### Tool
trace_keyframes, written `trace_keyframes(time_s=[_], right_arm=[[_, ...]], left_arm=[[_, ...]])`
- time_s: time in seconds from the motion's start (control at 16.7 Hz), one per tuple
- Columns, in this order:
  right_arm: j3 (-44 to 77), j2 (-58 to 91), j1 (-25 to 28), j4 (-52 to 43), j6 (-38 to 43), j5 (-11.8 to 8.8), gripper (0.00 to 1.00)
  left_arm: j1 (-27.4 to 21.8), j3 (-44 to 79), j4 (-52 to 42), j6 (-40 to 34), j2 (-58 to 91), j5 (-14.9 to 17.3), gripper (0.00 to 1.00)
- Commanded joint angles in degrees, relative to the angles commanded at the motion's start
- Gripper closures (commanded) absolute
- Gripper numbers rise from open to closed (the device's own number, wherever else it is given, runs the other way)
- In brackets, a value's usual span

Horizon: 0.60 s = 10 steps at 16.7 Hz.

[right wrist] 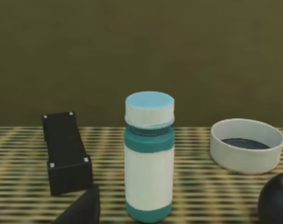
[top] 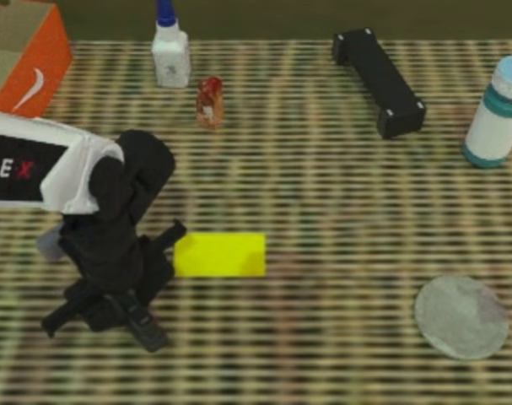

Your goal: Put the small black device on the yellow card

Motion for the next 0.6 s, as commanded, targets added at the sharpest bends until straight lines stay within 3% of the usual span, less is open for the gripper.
trace_keyframes(time_s=[0.42, 0.6], right_arm=[[0.0, 0.0, 0.0, 0.0, 0.0, 0.0, 0.0], [0.0, 0.0, 0.0, 0.0, 0.0, 0.0, 0.0]], left_arm=[[0.01, 0.17, -0.19, 0.03, -0.11, 0.0, 1.0], [0.17, 2.91, -4.32, -0.34, -1.58, -0.02, 1.0]])
